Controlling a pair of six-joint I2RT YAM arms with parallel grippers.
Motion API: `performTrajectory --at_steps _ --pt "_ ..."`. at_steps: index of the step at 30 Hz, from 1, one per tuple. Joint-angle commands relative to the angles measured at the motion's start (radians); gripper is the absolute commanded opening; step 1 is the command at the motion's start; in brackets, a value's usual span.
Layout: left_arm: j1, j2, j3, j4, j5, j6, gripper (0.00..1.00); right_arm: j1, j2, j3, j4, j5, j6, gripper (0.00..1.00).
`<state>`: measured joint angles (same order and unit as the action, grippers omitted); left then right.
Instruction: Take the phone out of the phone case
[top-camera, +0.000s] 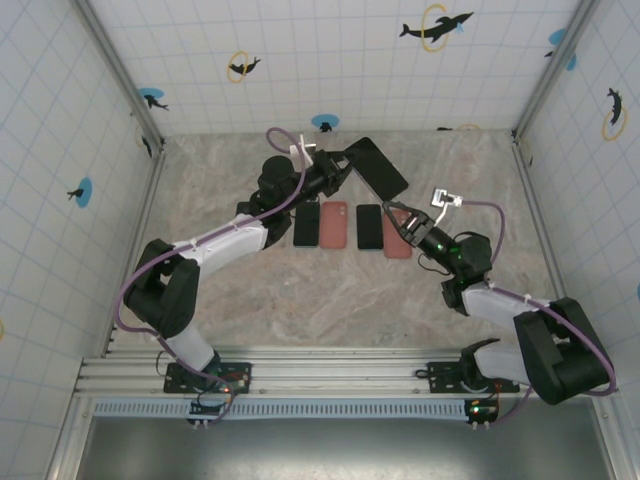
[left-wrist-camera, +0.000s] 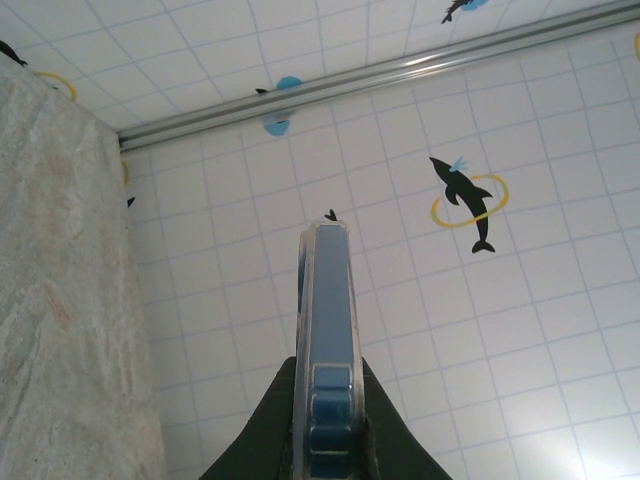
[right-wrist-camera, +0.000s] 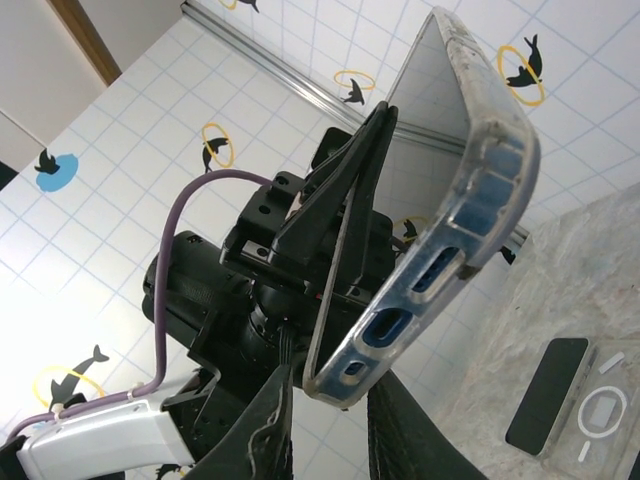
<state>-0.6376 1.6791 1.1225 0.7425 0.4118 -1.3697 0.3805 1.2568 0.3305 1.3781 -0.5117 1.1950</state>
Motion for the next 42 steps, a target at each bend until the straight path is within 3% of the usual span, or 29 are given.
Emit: performTrajectory --at_steps 1,11,21,26,34,42 --pt "0.006 -0.042 -0.006 0.083 0.020 -0.027 0.03 0.006 0.010 0.050 0.018 -0.017 -0.024 0.22" --pt "0.006 -0.056 -0.009 0.080 0.048 -0.036 0.02 -0.001 -0.005 0.066 -0.114 -0.016 -0.115 0.15" --pt "0.004 -0.080 -0.021 0.113 0.090 -0.098 0.00 -0.014 -0.064 0.131 -0.602 0.070 -0.448 0.10" --pt "0.000 -0.088 -0.021 0.119 0.097 -0.112 0.00 -0.027 -0.056 0.160 -0.719 0.102 -0.492 0.10" --pt "-0.002 -0.082 0.002 0.051 0.115 -0.038 0.00 -0.076 -0.052 0.102 -0.478 -0.012 -0.335 0.13" --pt "0.040 -0.089 0.012 -0.062 0.153 0.121 0.00 -0.143 -0.093 0.072 -0.429 -0.108 -0.307 0.33"
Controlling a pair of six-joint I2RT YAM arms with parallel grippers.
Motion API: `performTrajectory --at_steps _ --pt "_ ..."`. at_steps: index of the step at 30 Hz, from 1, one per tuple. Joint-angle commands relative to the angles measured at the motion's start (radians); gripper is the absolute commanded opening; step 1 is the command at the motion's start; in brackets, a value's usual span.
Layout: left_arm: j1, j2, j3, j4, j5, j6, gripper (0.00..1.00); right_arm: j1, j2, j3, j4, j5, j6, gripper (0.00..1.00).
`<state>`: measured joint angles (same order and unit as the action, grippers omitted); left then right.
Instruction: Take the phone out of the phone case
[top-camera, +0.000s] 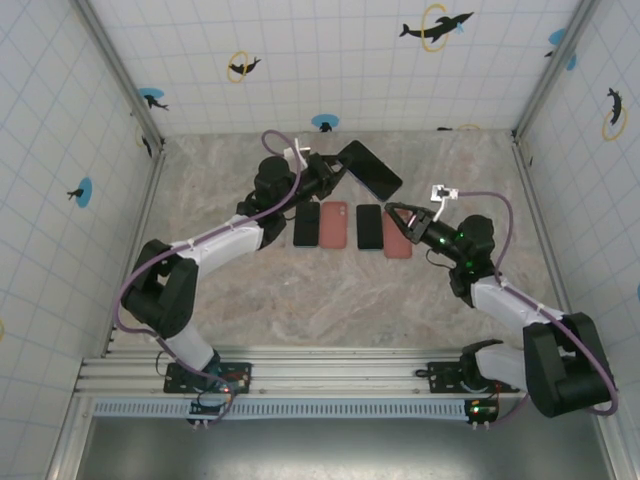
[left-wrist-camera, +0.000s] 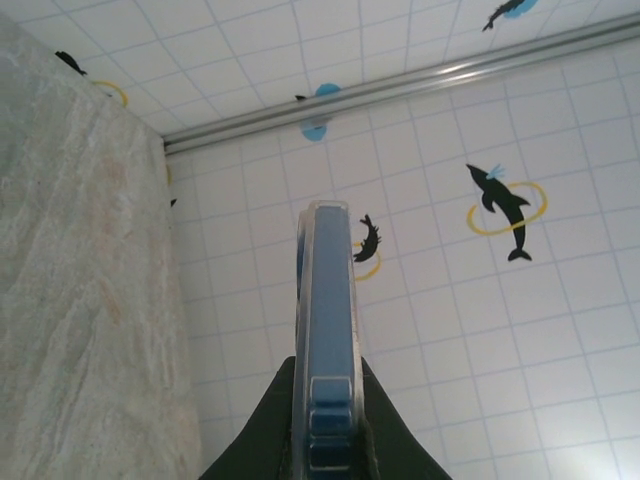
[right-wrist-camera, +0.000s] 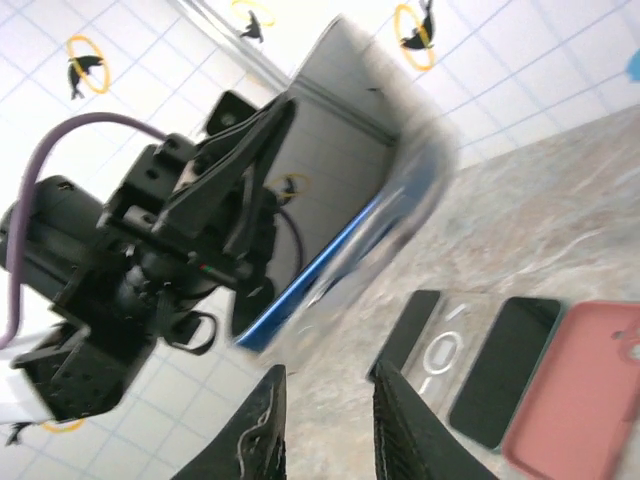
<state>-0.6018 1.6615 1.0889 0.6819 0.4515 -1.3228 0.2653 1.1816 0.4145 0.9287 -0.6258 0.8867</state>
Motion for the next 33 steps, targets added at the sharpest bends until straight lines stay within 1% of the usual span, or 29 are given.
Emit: performTrajectory --at_steps 1,2,4,8,11,14,16,18,20,22,24,28,31,33 --pt "0.013 -0.075 0.043 -0.006 0.121 0.089 0.00 -0.038 -0.025 -0.010 0.008 -0.014 -0.013 0.37" --pt "0.024 -0.077 0.045 -0.012 0.137 0.112 0.00 -0.050 -0.032 -0.008 -0.014 -0.041 -0.033 0.42" --pt "0.044 -0.079 0.066 -0.069 0.166 0.178 0.00 -0.073 -0.046 -0.003 -0.080 -0.073 -0.088 0.47" --pt "0.071 -0.084 0.127 -0.189 0.259 0.350 0.00 -0.118 -0.075 0.020 -0.190 -0.133 -0.190 0.55" --pt "0.092 -0.094 0.149 -0.241 0.353 0.484 0.00 -0.123 -0.079 0.063 -0.279 -0.216 -0.320 0.59" --pt "0.105 -0.119 0.146 -0.282 0.452 0.640 0.00 -0.114 -0.058 0.106 -0.292 -0.350 -0.393 0.61" --pt "0.108 -0.143 0.135 -0.323 0.506 0.761 0.00 -0.094 -0.038 0.151 -0.360 -0.430 -0.486 0.61" --pt "0.112 -0.165 0.134 -0.380 0.550 0.869 0.00 -0.065 -0.027 0.190 -0.476 -0.466 -0.619 0.61" --pt "0.120 -0.181 0.132 -0.421 0.595 0.957 0.00 -0.026 -0.018 0.211 -0.574 -0.461 -0.771 0.62" --pt "0.128 -0.191 0.131 -0.432 0.655 0.995 0.00 0.004 0.001 0.236 -0.666 -0.460 -0.899 0.62" --pt "0.135 -0.206 0.126 -0.433 0.713 1.024 0.00 0.017 0.025 0.256 -0.721 -0.460 -0.979 0.61" --pt "0.153 -0.239 0.106 -0.460 0.761 1.090 0.00 0.040 0.062 0.293 -0.772 -0.531 -1.068 0.55" --pt "0.156 -0.245 0.095 -0.462 0.788 1.092 0.00 0.068 0.060 0.302 -0.782 -0.589 -1.138 0.52" --pt "0.157 -0.241 0.094 -0.465 0.801 1.087 0.00 0.081 0.060 0.308 -0.774 -0.595 -1.143 0.50"
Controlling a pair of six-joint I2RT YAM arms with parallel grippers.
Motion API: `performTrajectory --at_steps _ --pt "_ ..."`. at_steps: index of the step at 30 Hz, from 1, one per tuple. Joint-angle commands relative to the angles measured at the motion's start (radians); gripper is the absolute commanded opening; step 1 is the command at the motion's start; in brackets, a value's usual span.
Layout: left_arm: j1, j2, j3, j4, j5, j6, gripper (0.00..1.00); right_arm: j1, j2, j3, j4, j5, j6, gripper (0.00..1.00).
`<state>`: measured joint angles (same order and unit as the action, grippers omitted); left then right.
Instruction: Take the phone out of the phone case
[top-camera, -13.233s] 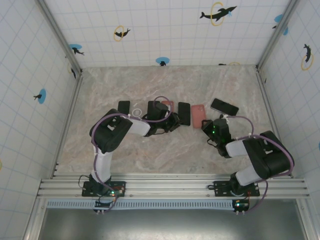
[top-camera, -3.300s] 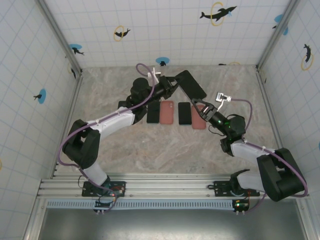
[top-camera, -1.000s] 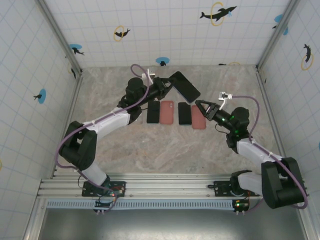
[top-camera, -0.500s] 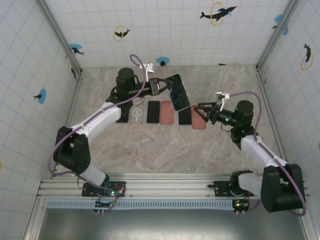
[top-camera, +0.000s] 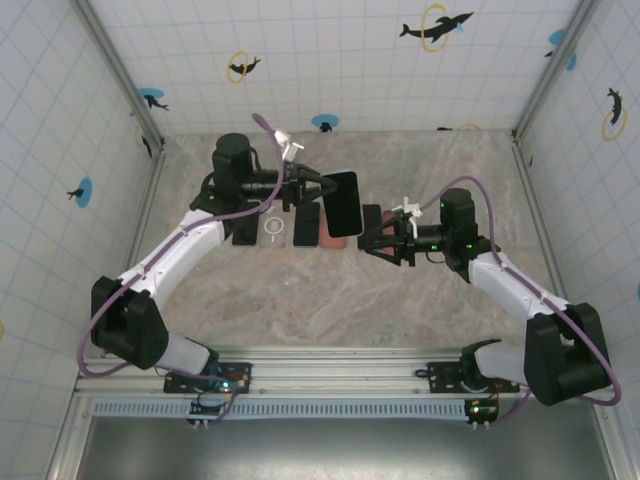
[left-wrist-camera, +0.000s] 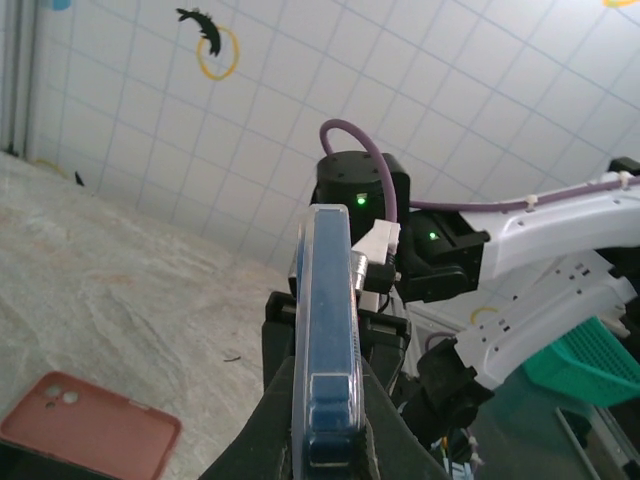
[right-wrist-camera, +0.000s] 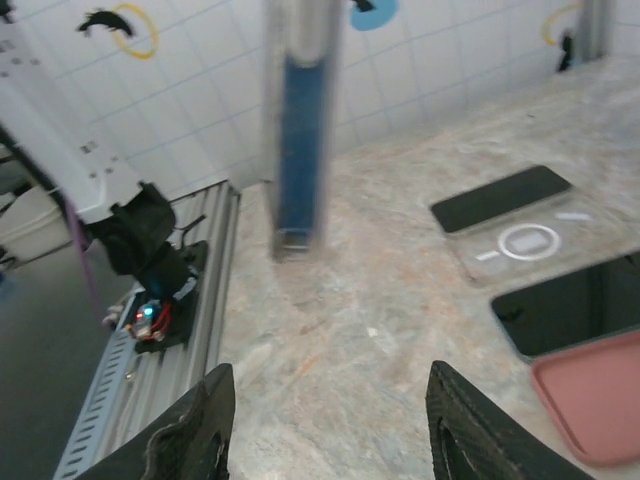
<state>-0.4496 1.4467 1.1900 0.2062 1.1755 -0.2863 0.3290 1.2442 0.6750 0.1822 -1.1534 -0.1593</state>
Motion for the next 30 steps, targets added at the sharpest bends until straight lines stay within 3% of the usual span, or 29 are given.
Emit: performTrajectory --at_steps 1,10,19,24,30 --pt "0.003 -0.026 -0.009 0.012 0.081 0.046 0.00 0.021 -0.001 0.054 -0.036 -0.061 -0.106 0.48" --pt "0.005 -0.026 -0.017 0.007 0.089 0.041 0.00 0.057 0.025 0.106 -0.033 -0.040 -0.111 0.39" --pt "0.004 -0.035 -0.021 0.005 0.088 0.035 0.00 0.063 0.042 0.139 -0.099 -0.060 -0.174 0.23" --pt "0.005 -0.039 -0.024 -0.011 0.096 0.035 0.00 0.068 0.047 0.155 -0.175 -0.088 -0.235 0.21" --pt "0.004 -0.053 -0.041 -0.005 0.118 0.026 0.00 0.082 0.039 0.200 -0.290 0.013 -0.342 0.17"
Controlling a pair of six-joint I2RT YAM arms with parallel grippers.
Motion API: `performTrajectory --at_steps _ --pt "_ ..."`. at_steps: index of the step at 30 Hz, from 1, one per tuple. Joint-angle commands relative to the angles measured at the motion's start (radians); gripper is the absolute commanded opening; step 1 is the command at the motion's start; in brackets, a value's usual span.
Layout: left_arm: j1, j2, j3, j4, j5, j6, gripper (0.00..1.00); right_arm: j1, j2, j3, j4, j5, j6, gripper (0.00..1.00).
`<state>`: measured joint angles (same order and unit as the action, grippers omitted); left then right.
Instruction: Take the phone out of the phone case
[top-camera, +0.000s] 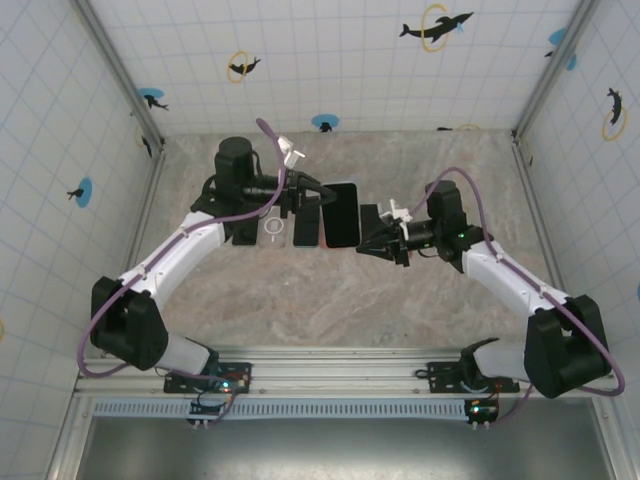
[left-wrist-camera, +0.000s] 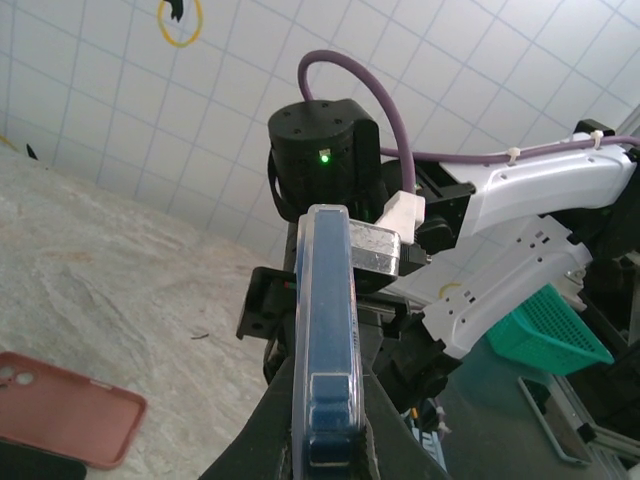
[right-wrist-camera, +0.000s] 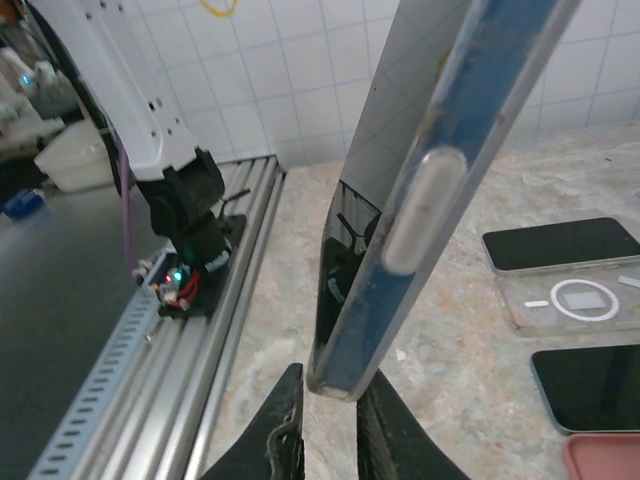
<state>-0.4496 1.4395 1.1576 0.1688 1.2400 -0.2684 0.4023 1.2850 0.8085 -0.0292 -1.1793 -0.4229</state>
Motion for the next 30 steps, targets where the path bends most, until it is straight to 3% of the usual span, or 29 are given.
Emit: performTrajectory --at_steps 1,6,11,17,26,30 --pt "0.004 -0.049 -0.012 0.034 0.055 0.008 0.00 0.012 -0.003 0.073 -0.080 0.048 -0.080 0.16" --pt "0.003 -0.054 -0.018 0.033 0.069 -0.035 0.00 0.028 0.006 0.104 -0.108 0.100 -0.103 0.12" --pt "0.001 -0.056 -0.019 0.033 0.095 -0.069 0.00 0.044 0.033 0.161 -0.247 0.177 -0.220 0.09" --pt "-0.015 -0.069 -0.026 0.031 0.118 -0.118 0.00 0.093 0.002 0.154 -0.156 0.389 -0.212 0.06" --pt "-0.033 -0.058 -0.022 0.001 0.076 -0.146 0.00 0.104 -0.088 0.061 0.136 0.502 -0.137 0.06" --pt "-0.051 -0.051 -0.026 0.014 0.090 -0.170 0.00 0.121 -0.102 0.047 0.161 0.585 -0.159 0.05"
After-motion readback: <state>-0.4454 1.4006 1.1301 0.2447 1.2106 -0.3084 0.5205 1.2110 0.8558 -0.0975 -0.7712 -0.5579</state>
